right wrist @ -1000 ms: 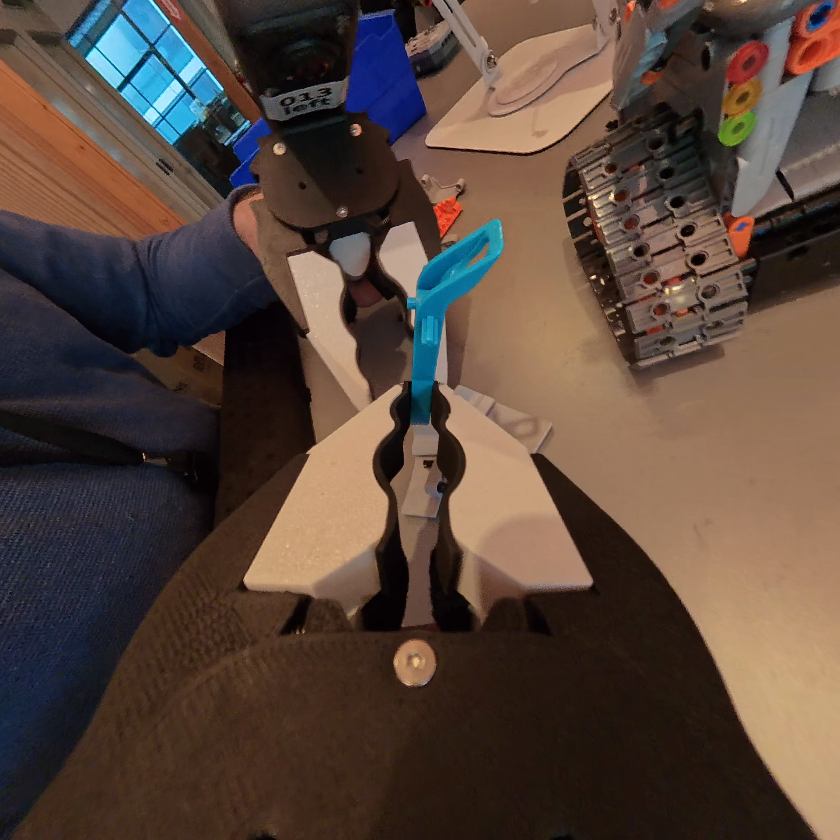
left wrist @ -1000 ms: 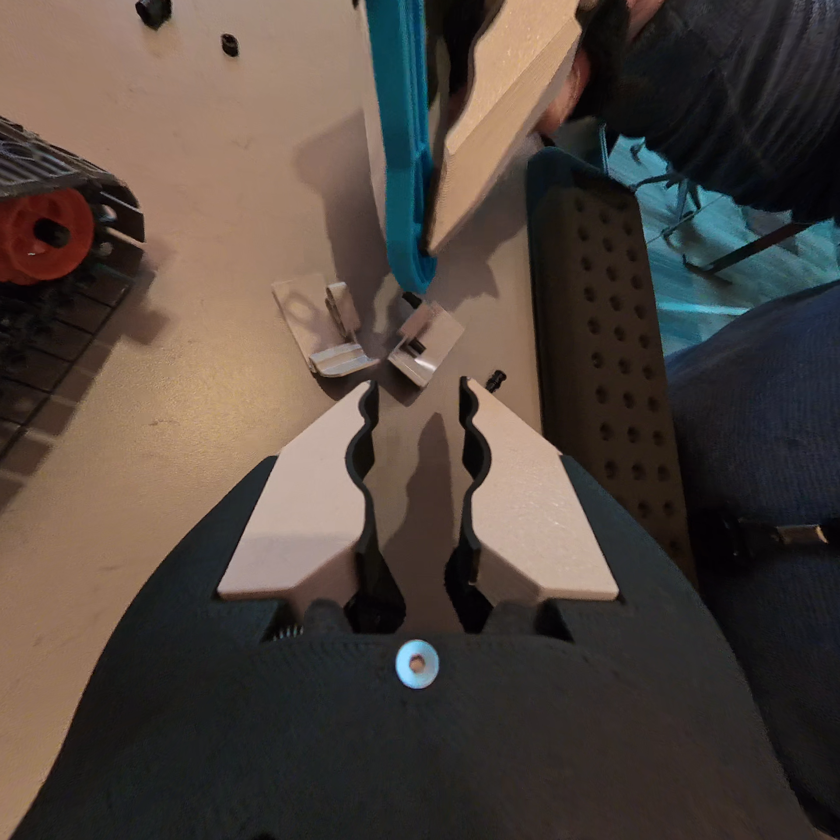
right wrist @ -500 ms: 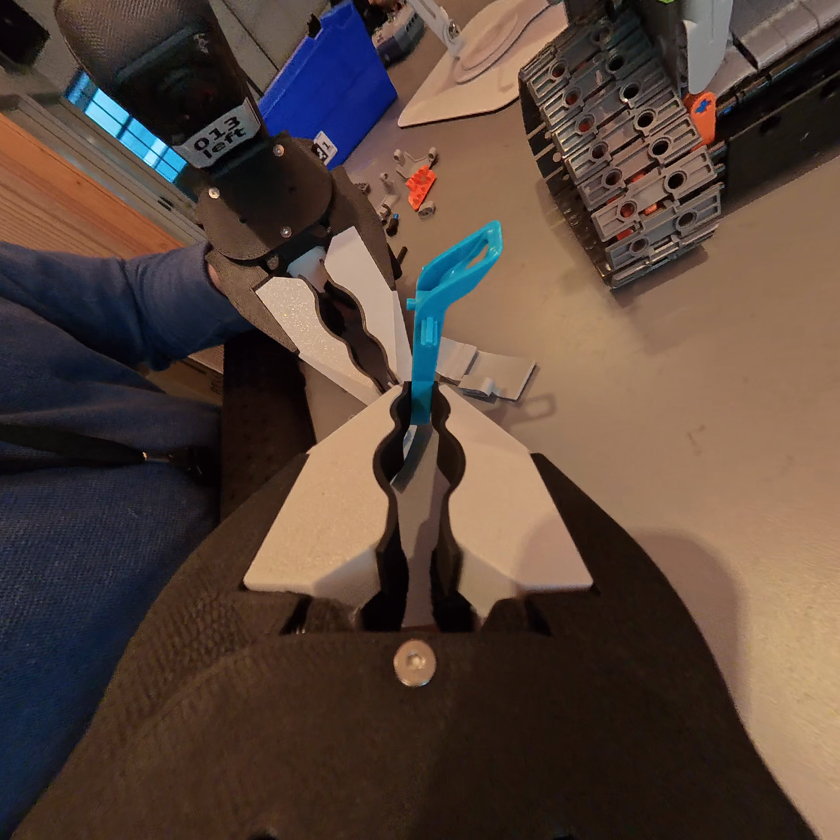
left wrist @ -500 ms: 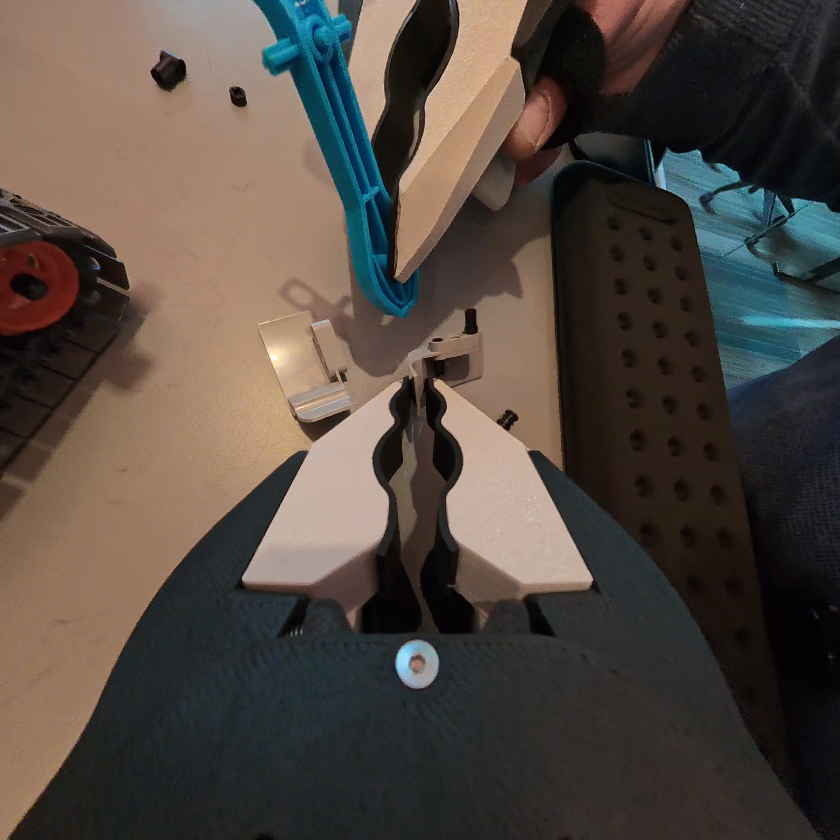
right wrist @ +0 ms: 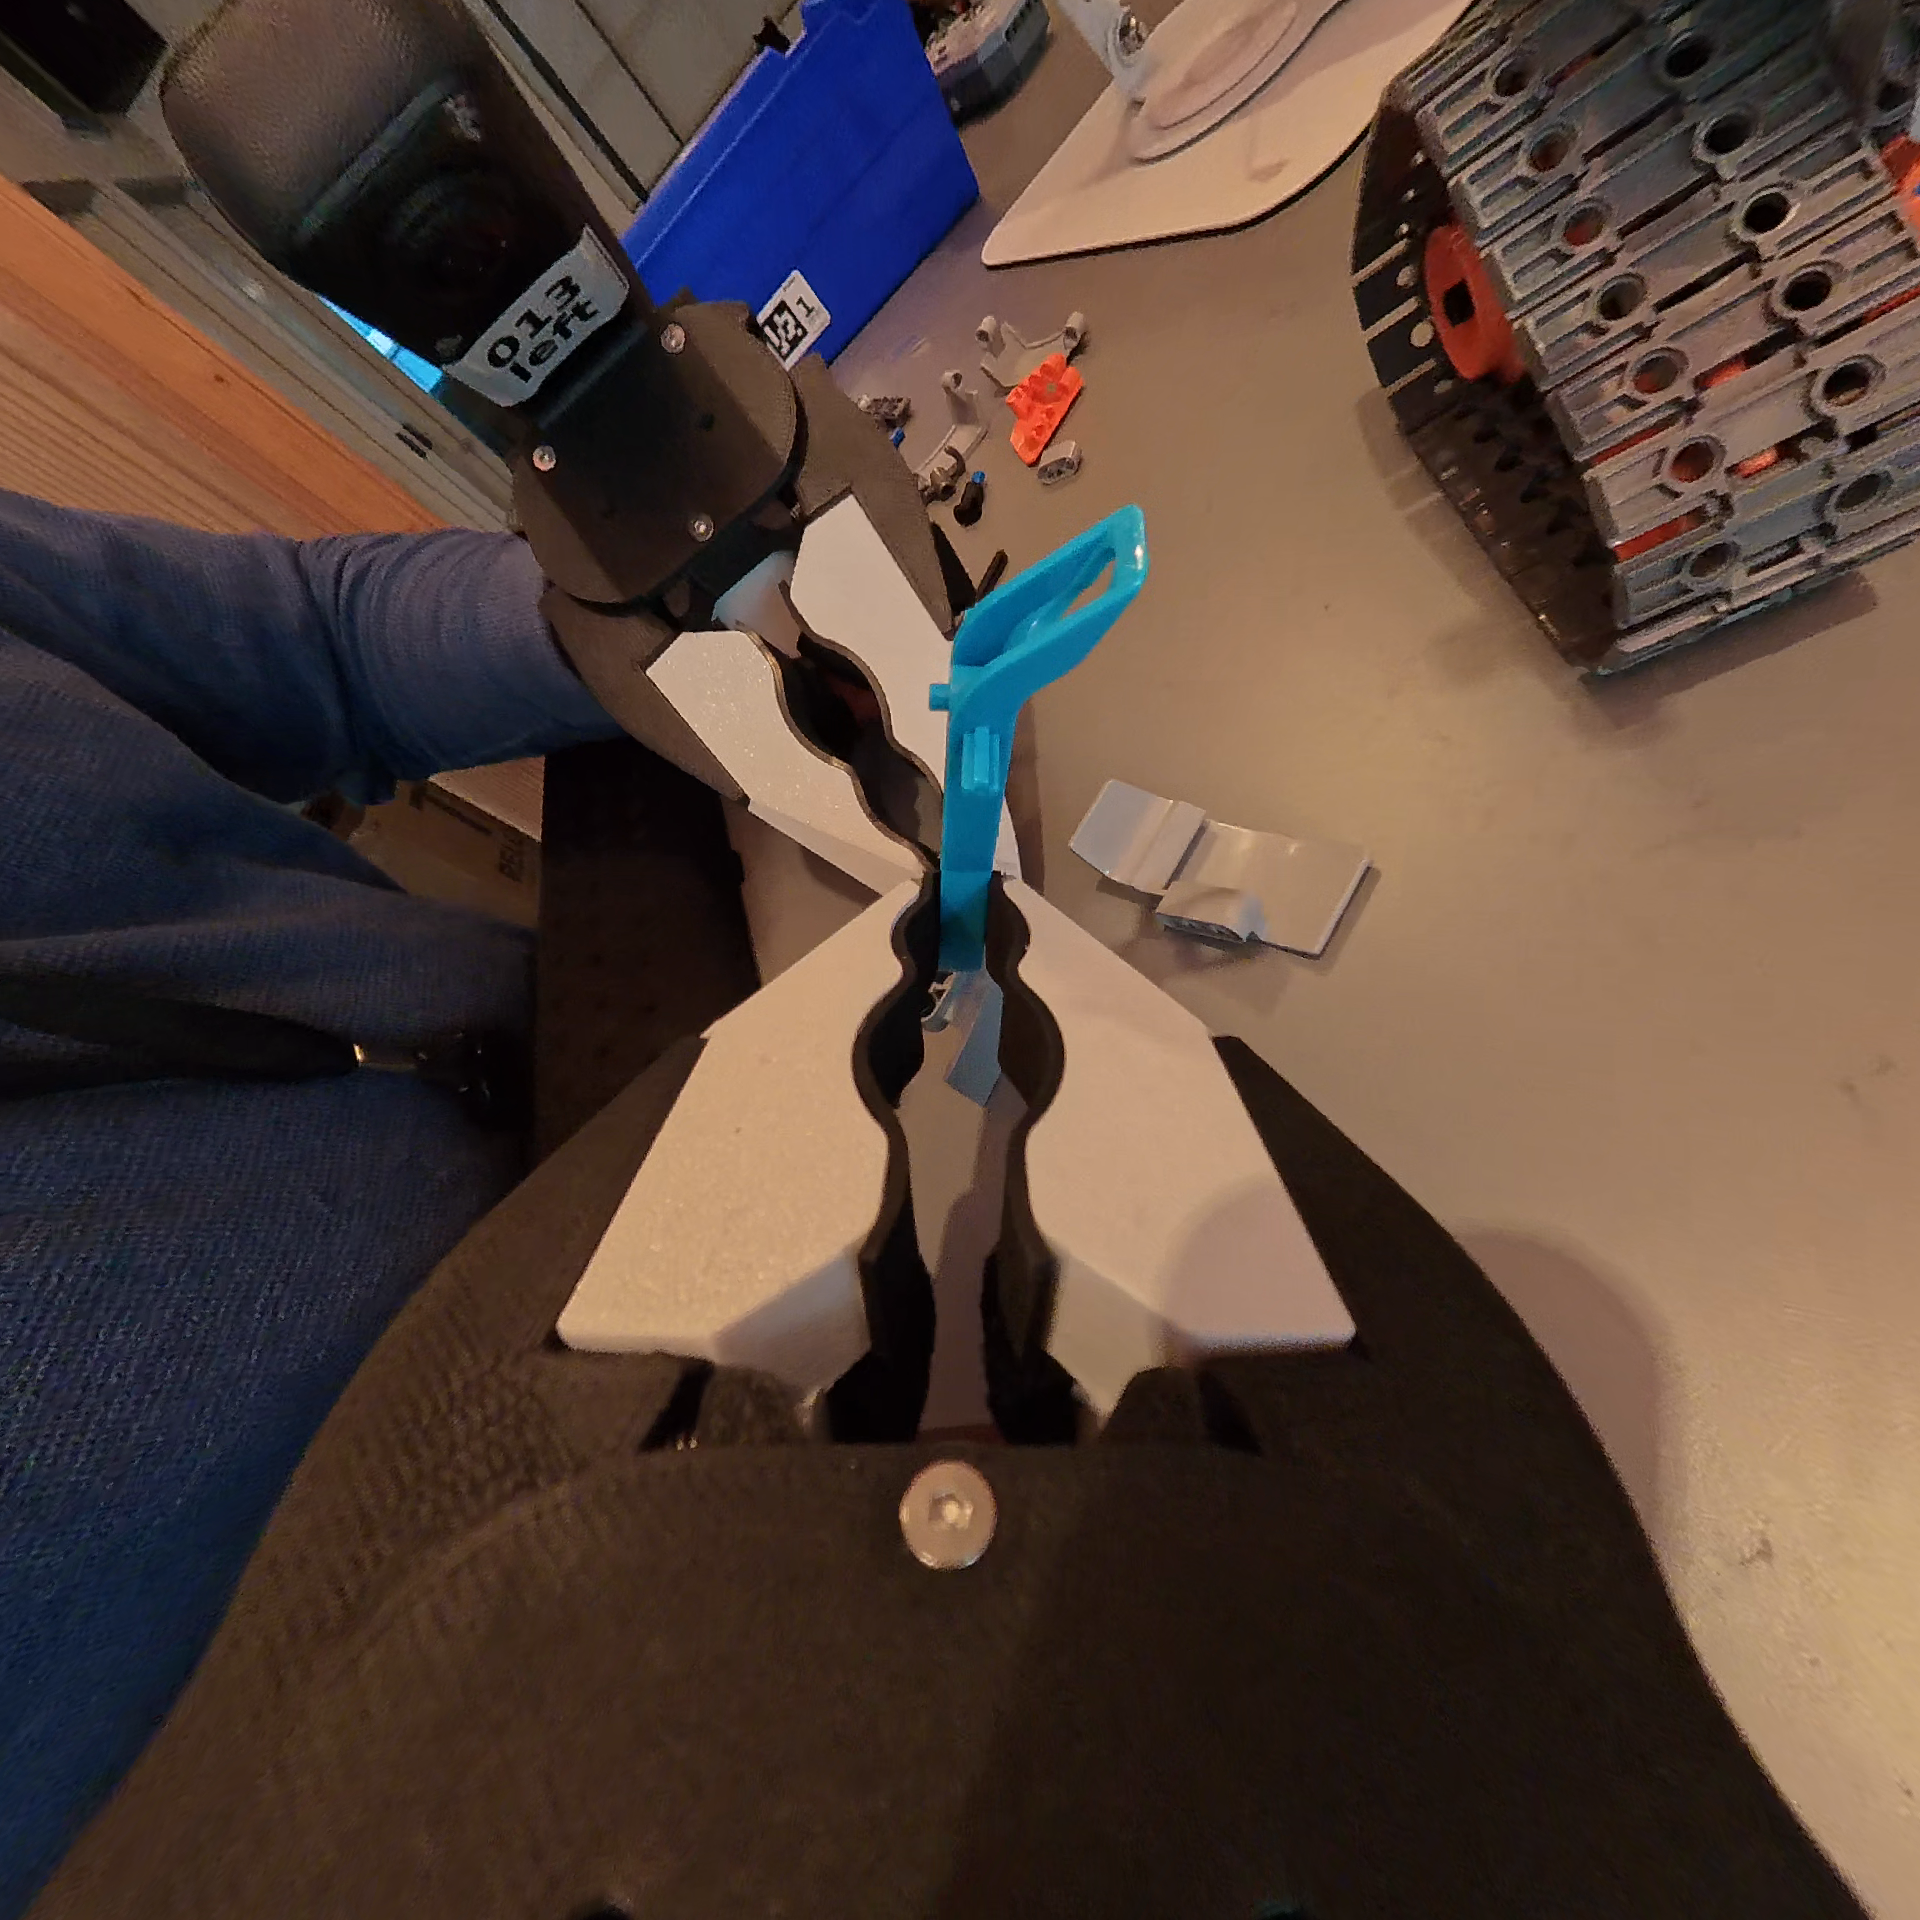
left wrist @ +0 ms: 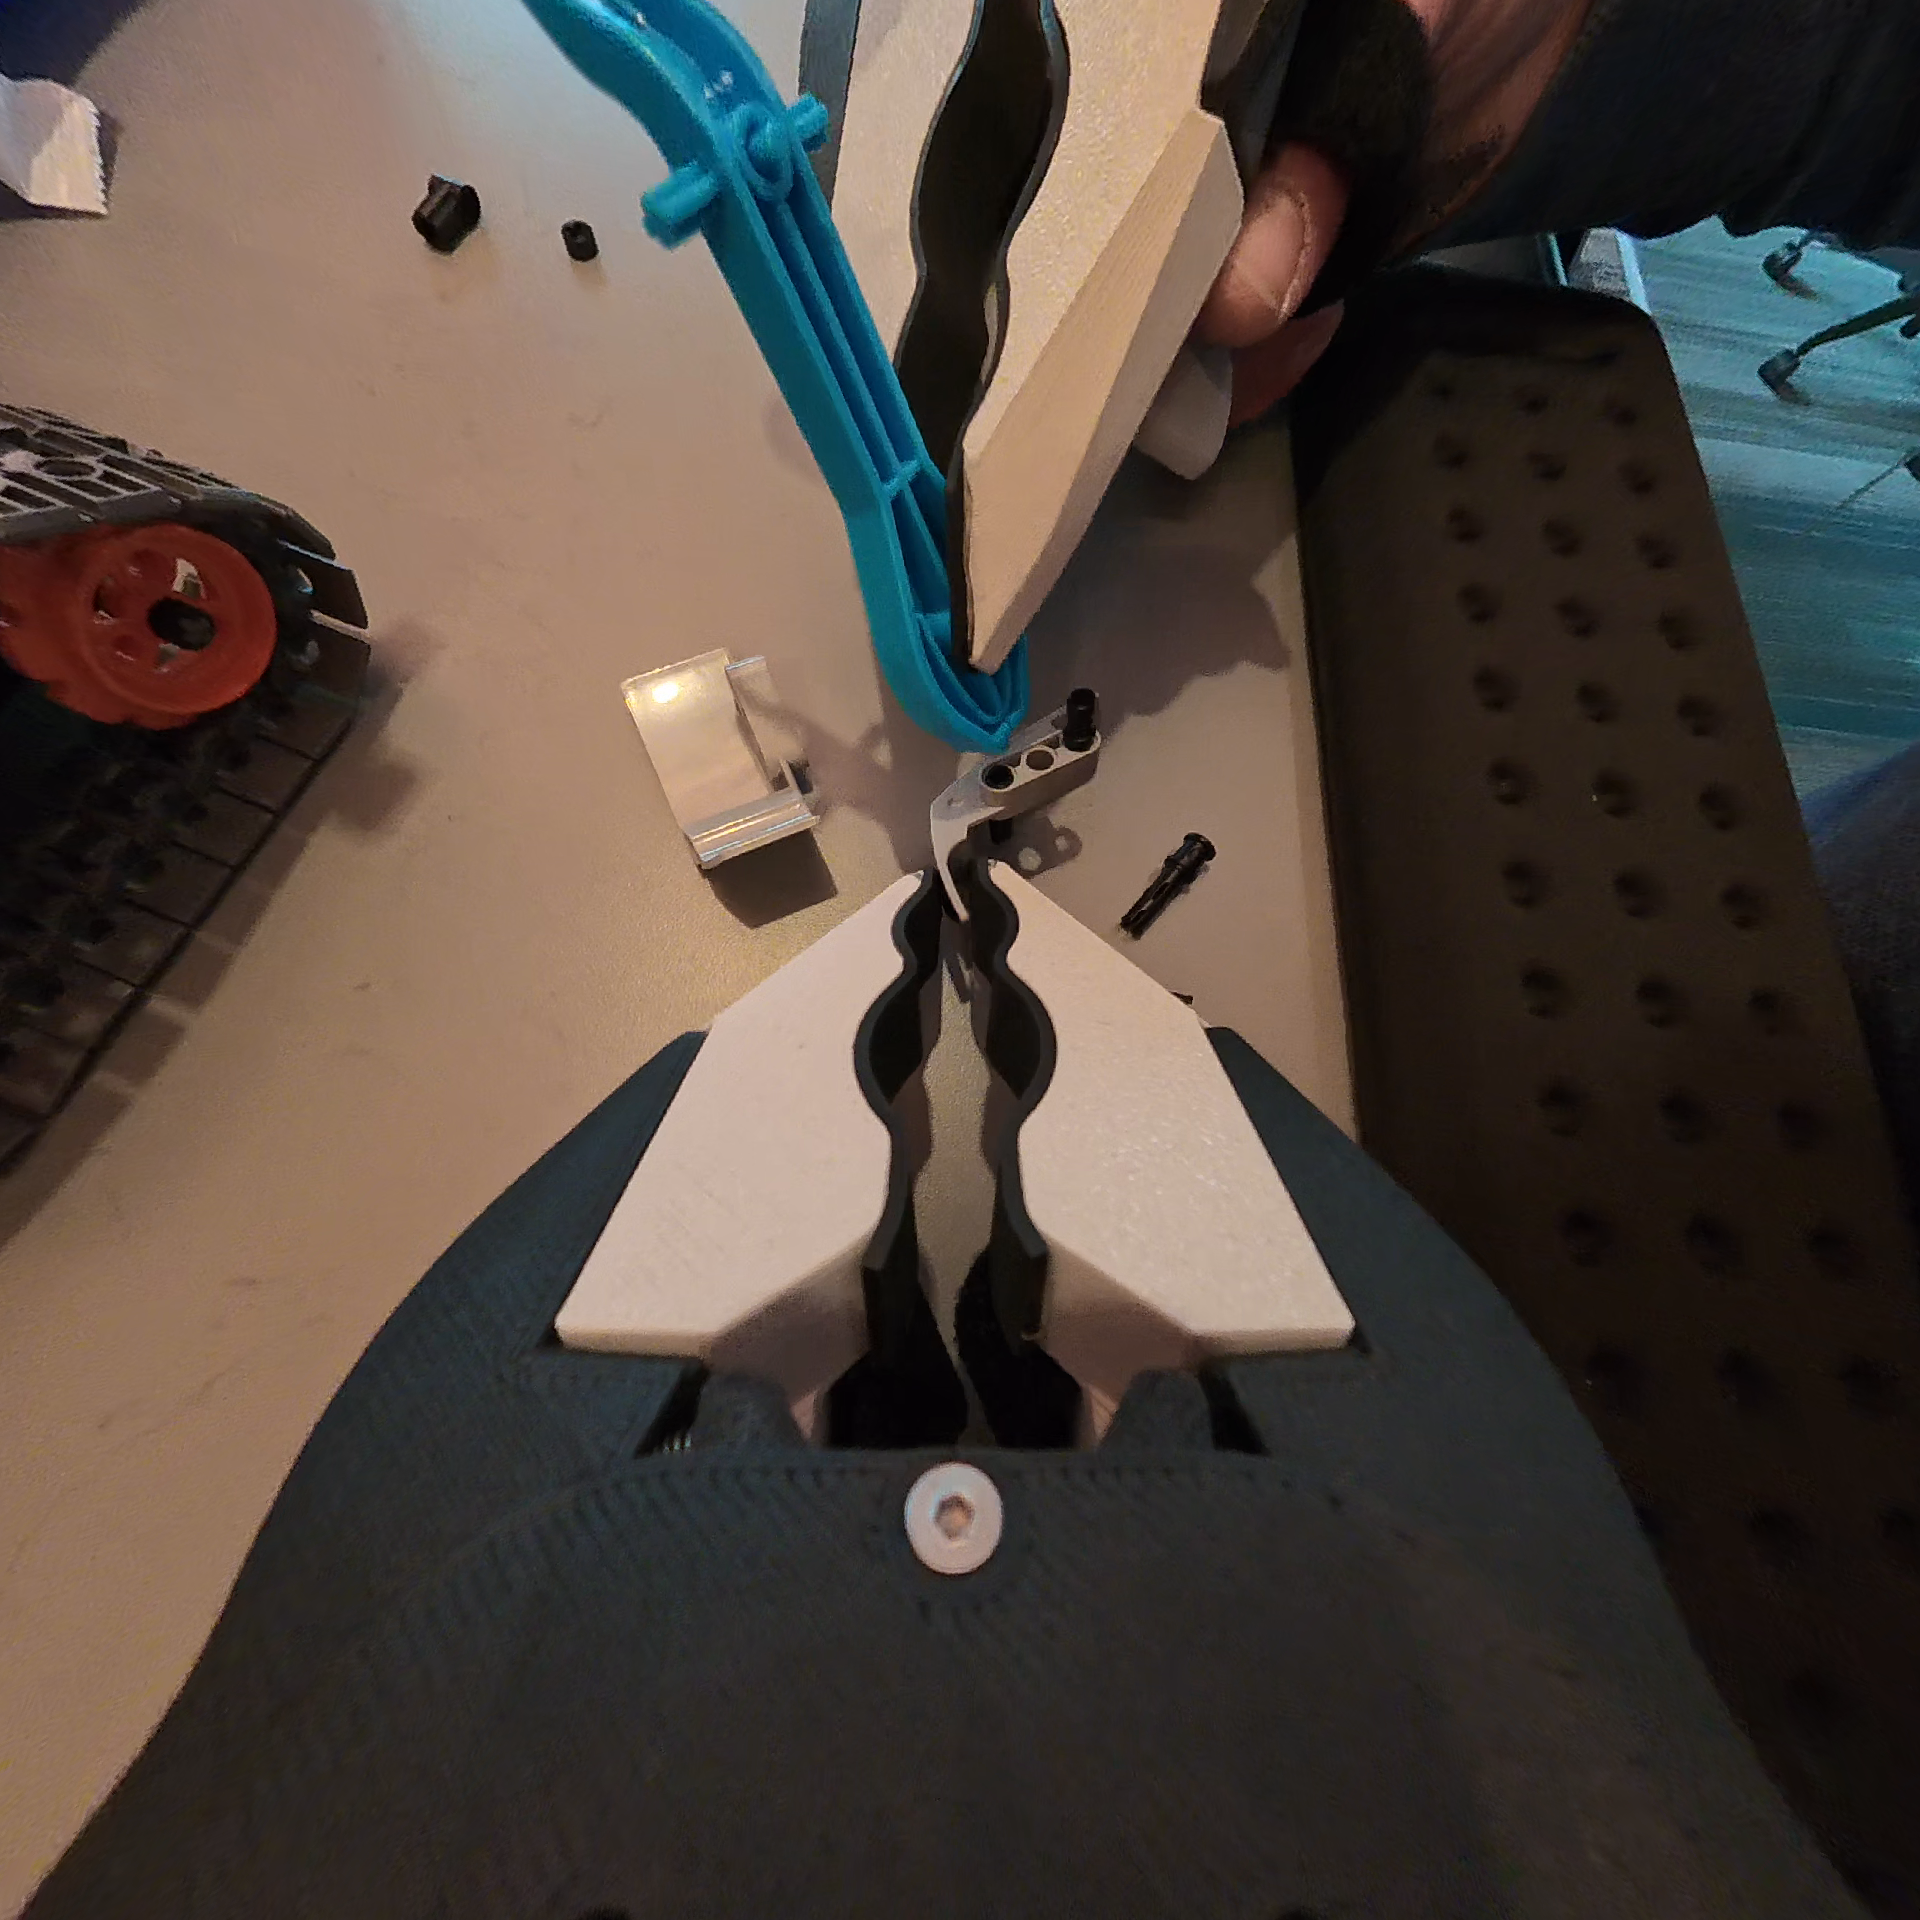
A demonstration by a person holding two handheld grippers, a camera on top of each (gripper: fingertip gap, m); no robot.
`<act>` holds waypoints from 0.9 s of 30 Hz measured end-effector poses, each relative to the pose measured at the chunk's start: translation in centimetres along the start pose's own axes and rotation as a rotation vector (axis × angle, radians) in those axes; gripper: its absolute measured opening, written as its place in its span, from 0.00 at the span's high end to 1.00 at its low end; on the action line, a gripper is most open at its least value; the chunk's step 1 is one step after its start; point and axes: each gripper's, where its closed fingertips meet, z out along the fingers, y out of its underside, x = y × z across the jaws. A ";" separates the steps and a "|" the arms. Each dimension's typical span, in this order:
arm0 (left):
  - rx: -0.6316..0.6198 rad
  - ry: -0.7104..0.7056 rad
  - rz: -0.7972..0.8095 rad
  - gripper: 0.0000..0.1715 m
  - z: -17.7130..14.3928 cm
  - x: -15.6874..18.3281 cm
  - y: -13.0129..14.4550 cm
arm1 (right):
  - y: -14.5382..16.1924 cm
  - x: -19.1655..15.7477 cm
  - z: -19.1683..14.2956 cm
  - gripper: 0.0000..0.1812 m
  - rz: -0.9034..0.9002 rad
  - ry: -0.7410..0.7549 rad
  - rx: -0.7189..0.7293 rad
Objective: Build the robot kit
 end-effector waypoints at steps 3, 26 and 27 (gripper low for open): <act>-0.003 0.002 -0.007 0.99 0.1 0.0 0.0 | 0.0 -0.2 0.2 0.97 -0.014 -0.001 -0.007; -0.002 0.050 -0.075 0.99 0.3 0.0 -0.3 | 0.5 0.2 0.4 0.97 -0.244 0.125 -0.107; -0.002 0.050 -0.078 0.99 0.3 0.0 -0.3 | 0.5 0.2 0.4 0.97 -0.264 0.136 -0.121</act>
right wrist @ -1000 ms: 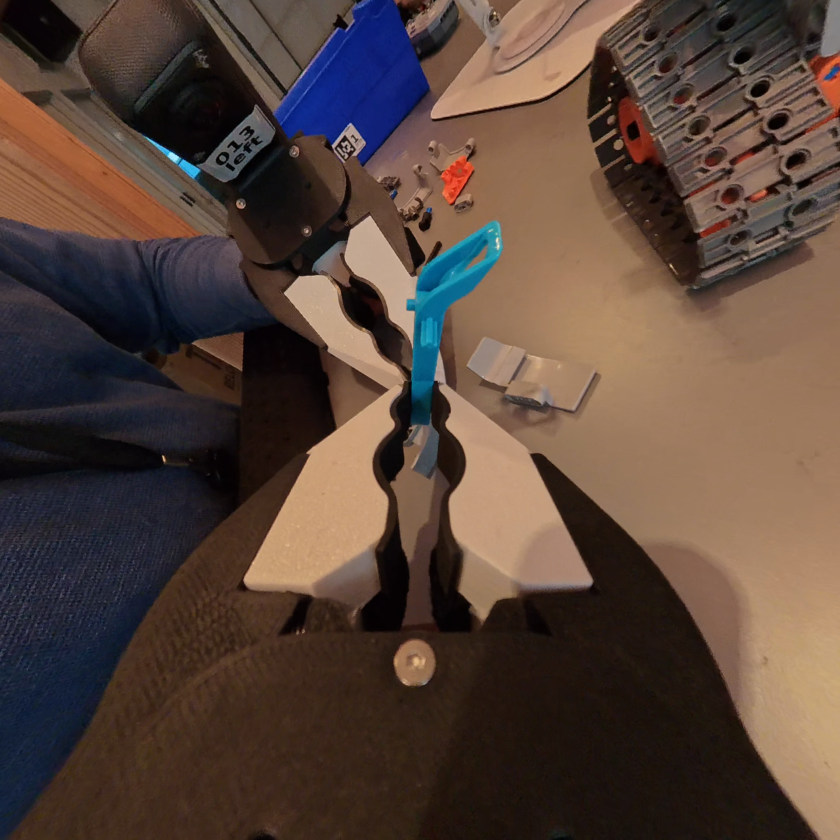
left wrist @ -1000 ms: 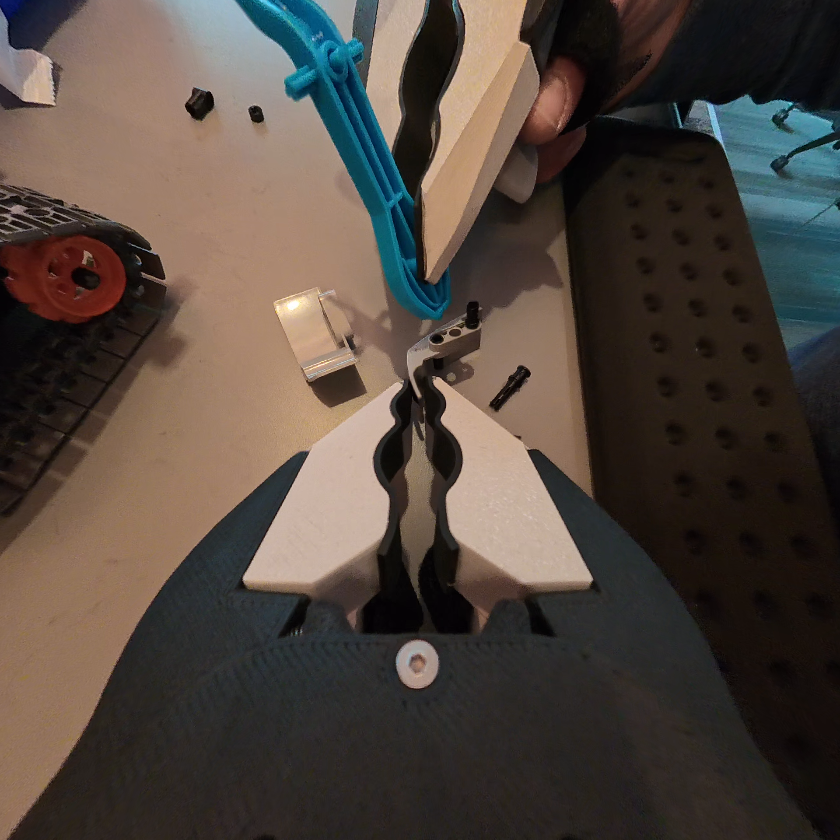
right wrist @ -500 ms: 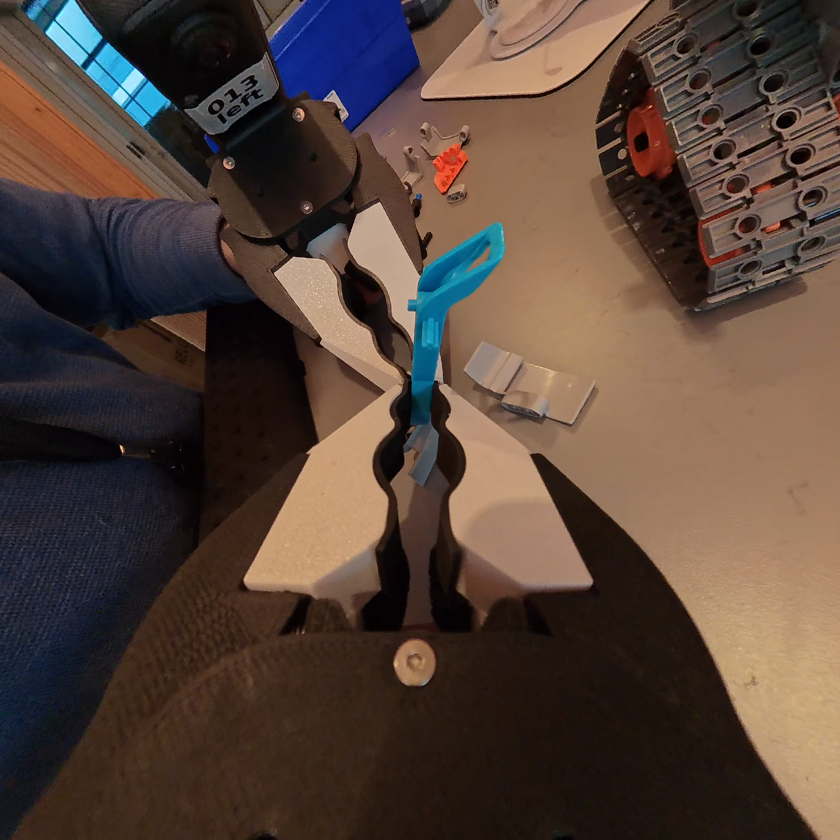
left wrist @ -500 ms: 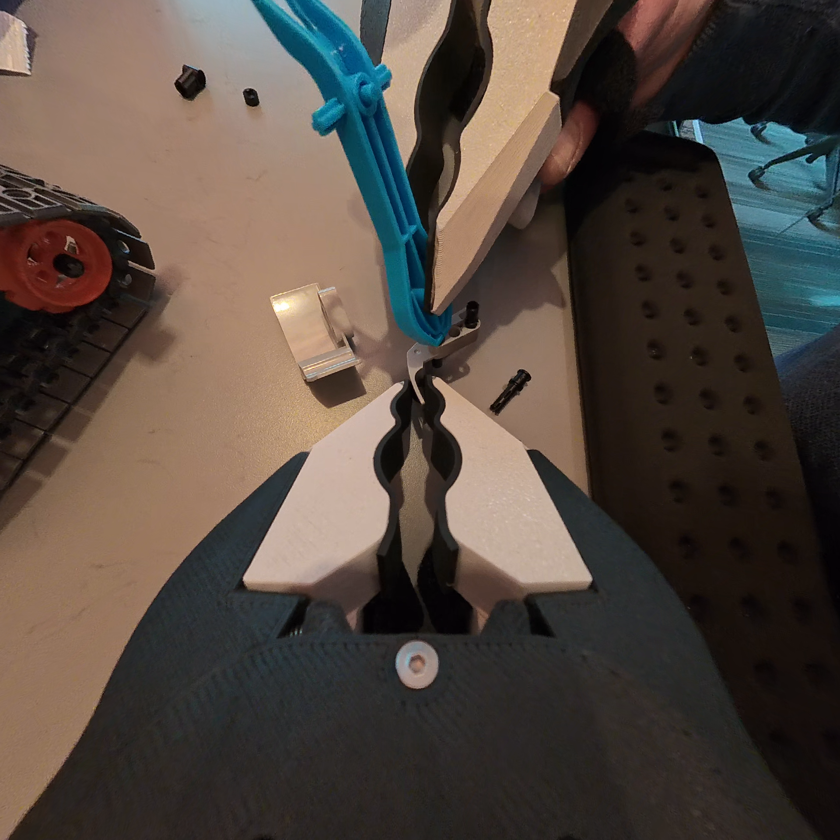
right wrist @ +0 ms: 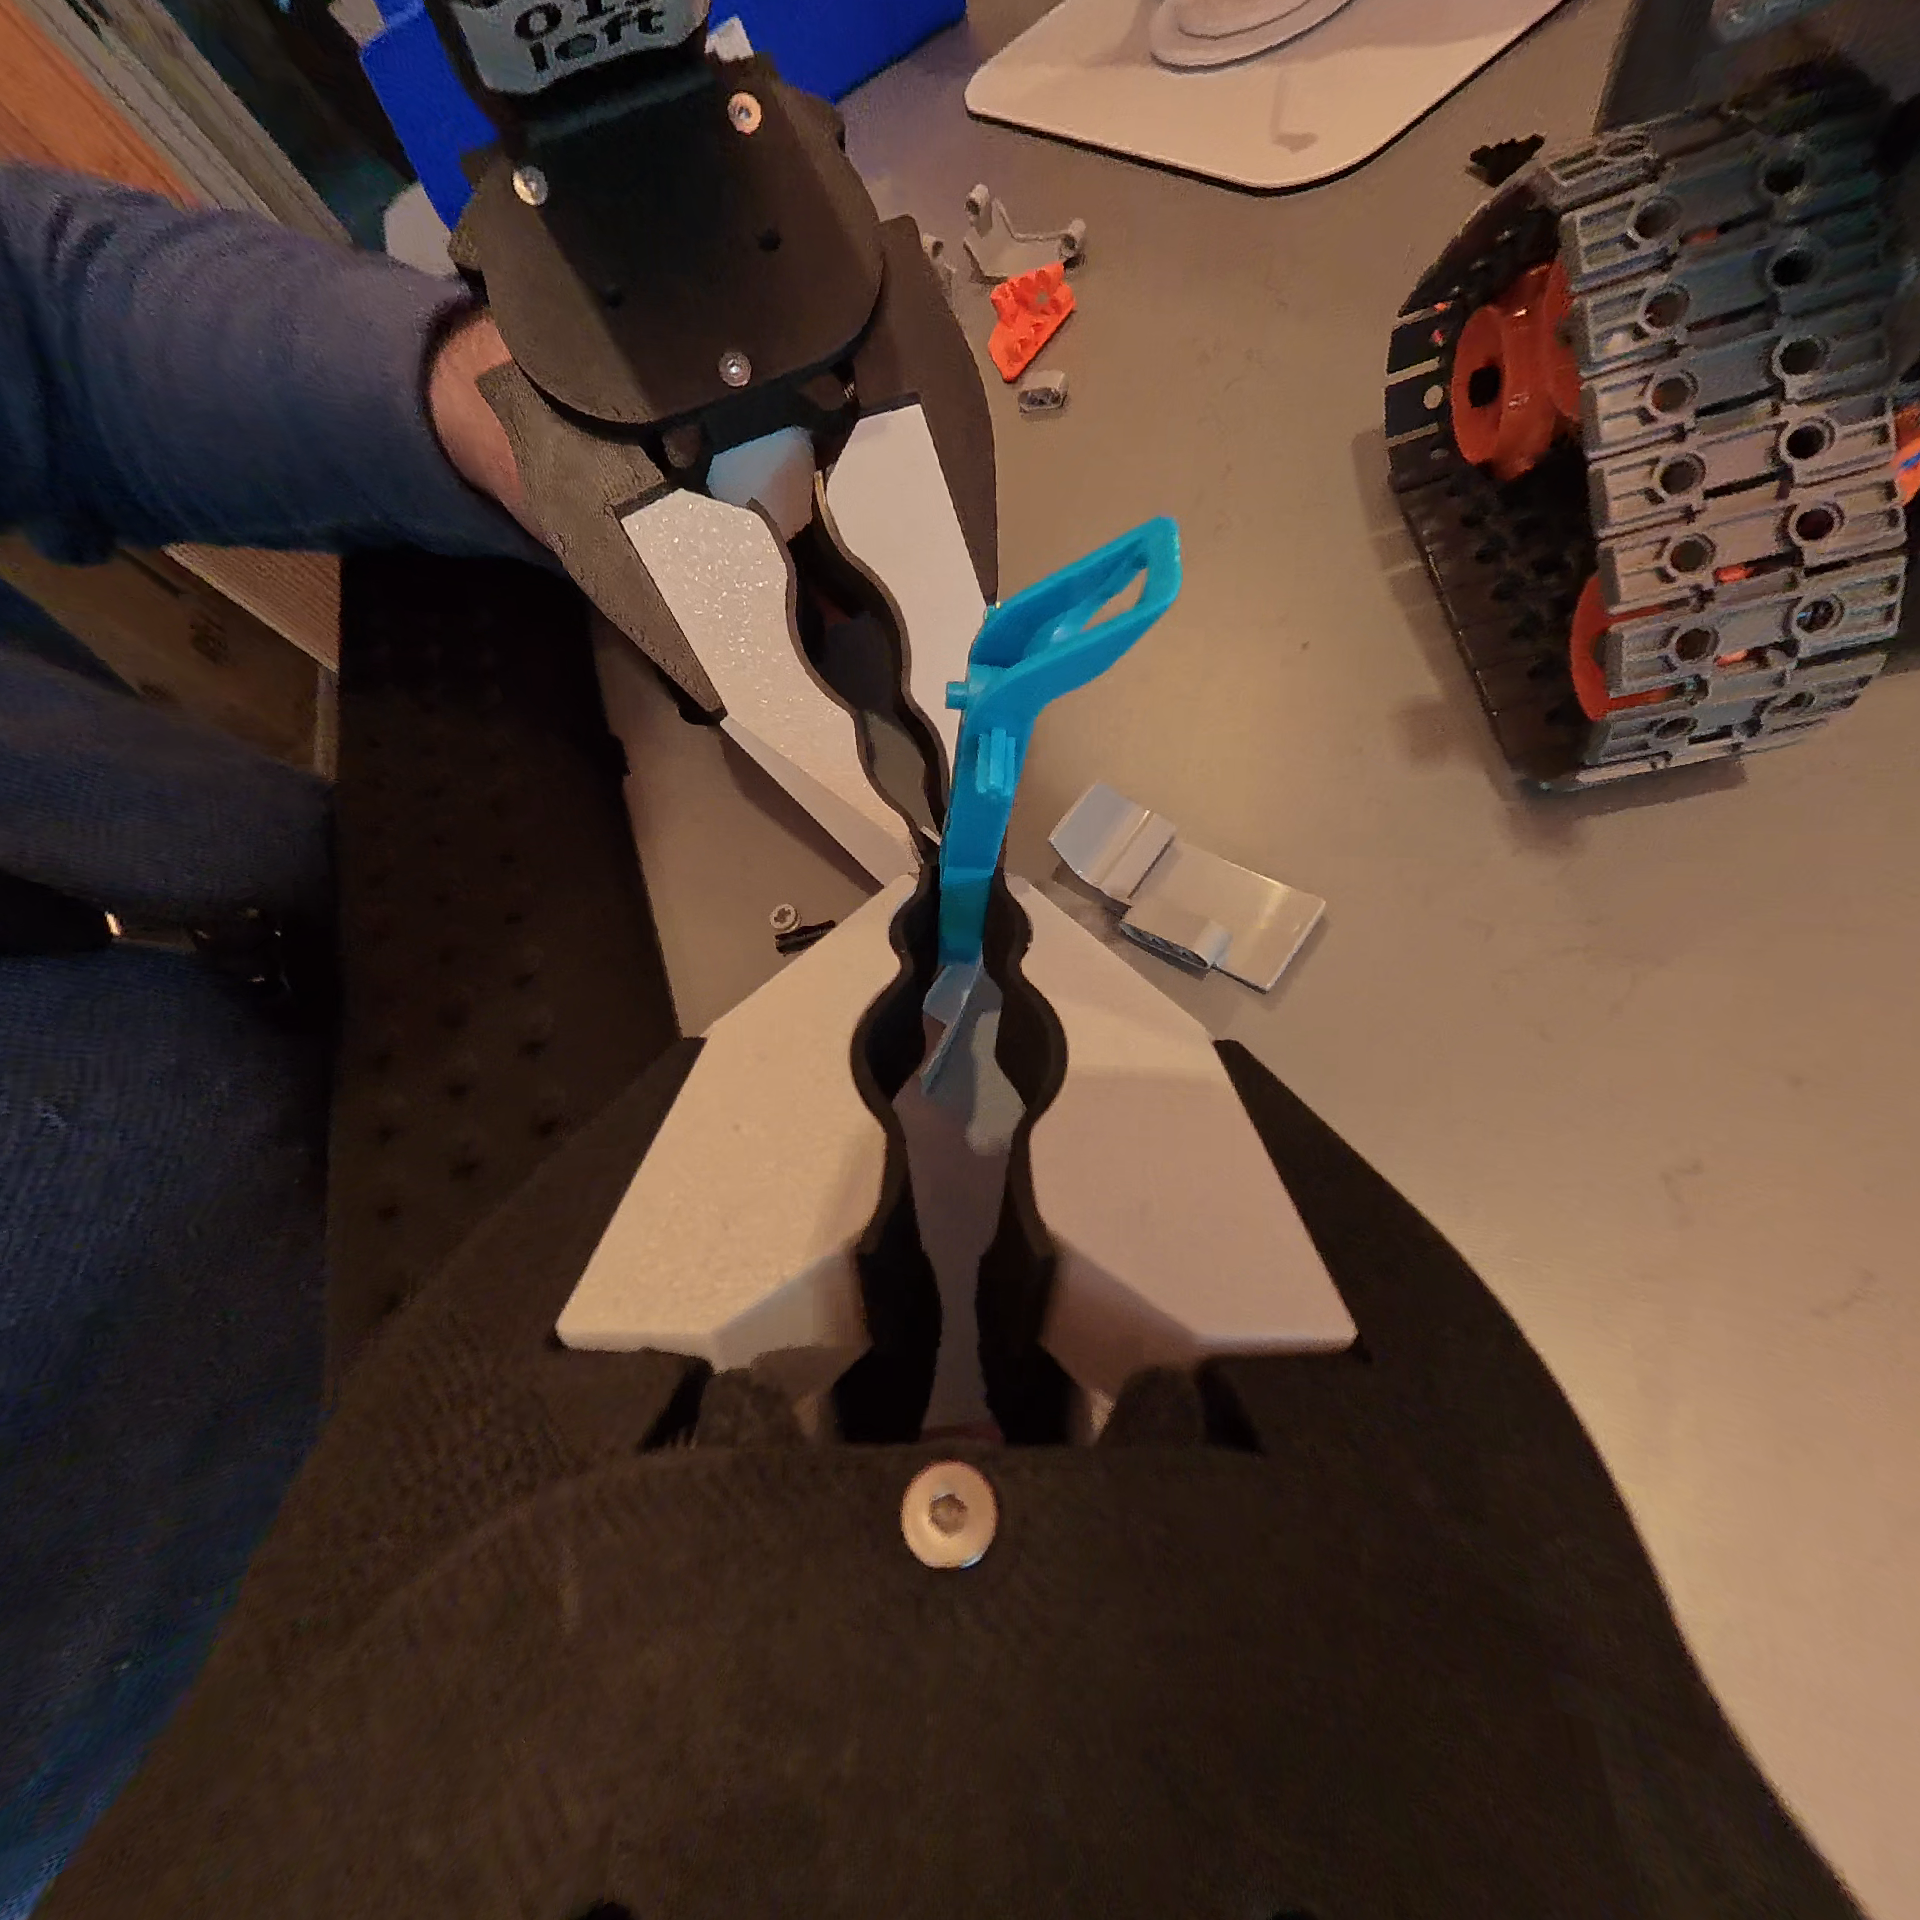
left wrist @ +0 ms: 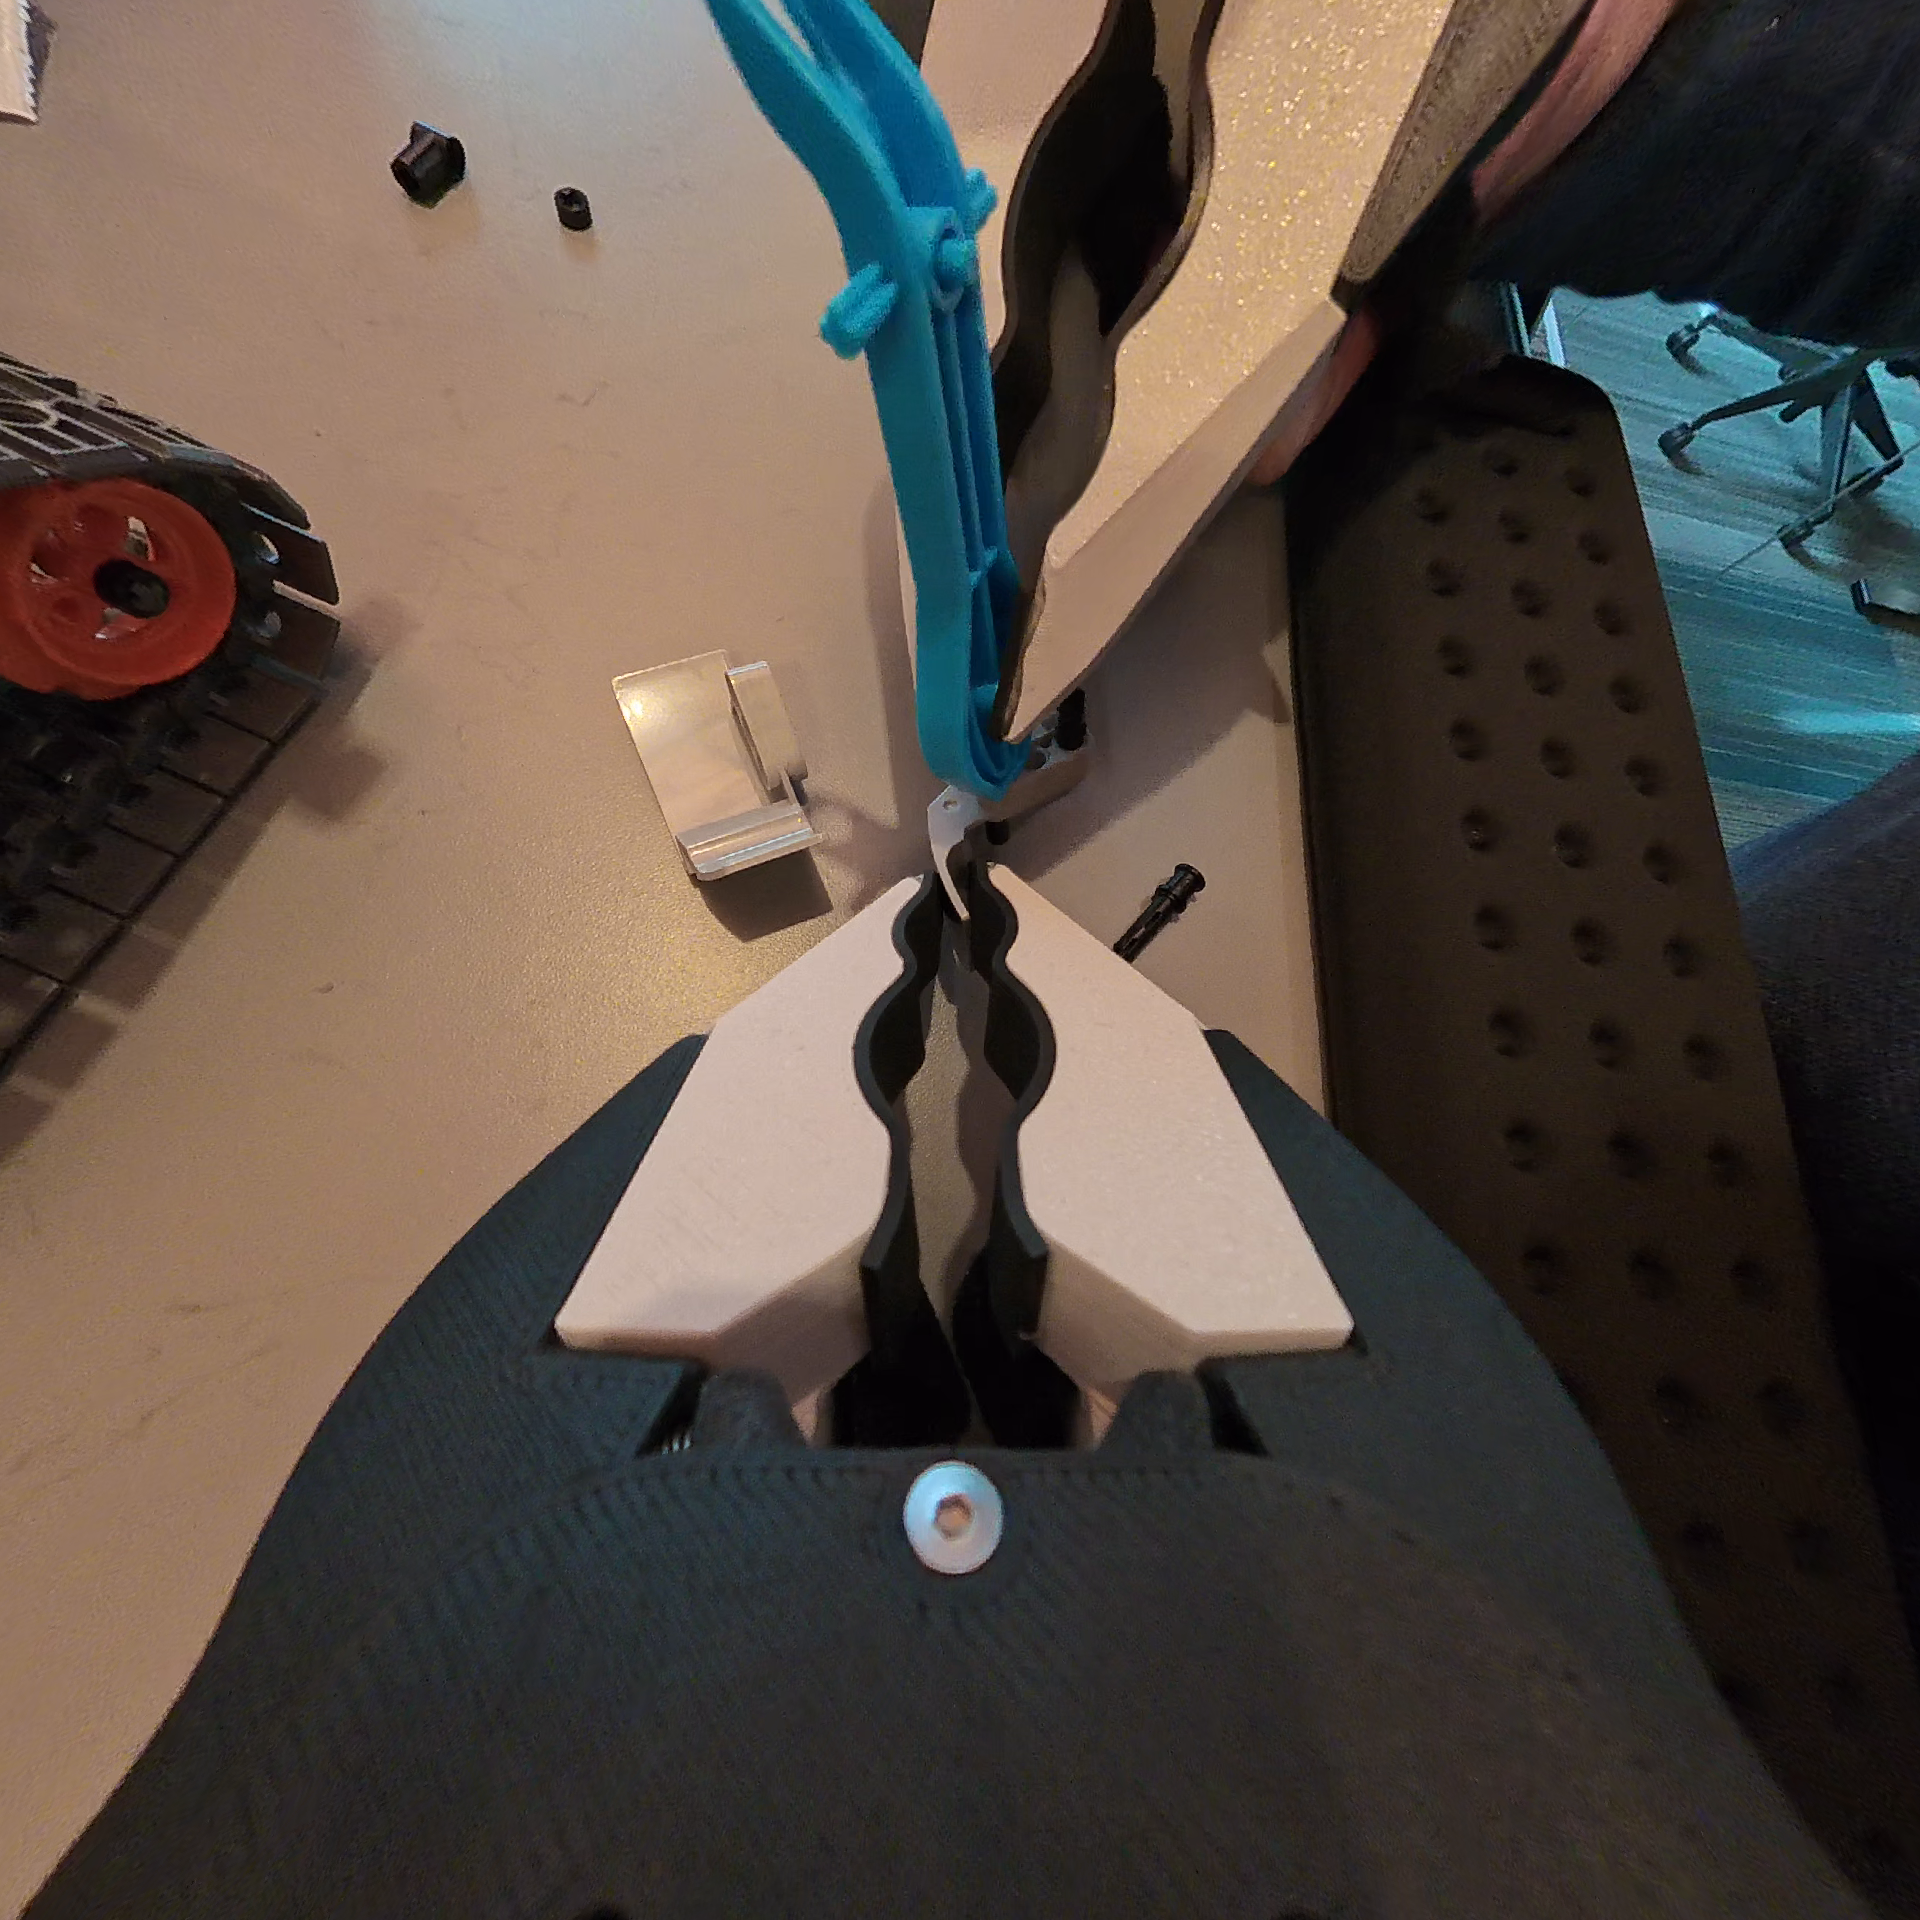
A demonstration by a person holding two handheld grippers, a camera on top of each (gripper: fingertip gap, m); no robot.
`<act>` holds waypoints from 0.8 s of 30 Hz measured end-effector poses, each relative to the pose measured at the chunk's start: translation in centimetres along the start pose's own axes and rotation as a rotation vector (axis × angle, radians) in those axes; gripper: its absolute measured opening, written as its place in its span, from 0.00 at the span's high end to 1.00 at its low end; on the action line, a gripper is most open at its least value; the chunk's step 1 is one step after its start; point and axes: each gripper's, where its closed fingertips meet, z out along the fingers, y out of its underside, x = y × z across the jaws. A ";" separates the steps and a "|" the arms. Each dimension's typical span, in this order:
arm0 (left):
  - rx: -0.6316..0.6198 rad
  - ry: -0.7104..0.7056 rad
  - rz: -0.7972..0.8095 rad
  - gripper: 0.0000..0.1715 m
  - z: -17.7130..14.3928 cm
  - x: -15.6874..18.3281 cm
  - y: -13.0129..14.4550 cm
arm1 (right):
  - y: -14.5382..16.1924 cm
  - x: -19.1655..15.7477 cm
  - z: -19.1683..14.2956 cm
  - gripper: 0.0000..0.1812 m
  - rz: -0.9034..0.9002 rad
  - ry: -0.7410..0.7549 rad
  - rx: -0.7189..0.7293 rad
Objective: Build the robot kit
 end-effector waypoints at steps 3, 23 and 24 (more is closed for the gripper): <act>0.001 0.002 -0.004 0.99 0.0 0.0 0.0 | 0.0 0.0 0.1 0.97 -0.044 0.024 -0.035; -0.007 0.052 -0.027 0.98 0.1 0.2 0.0 | 0.0 -0.1 -0.3 0.95 0.086 -0.104 0.032; -0.007 0.056 -0.031 0.98 0.0 0.2 0.0 | 0.1 -0.1 -0.4 0.94 0.084 -0.107 0.031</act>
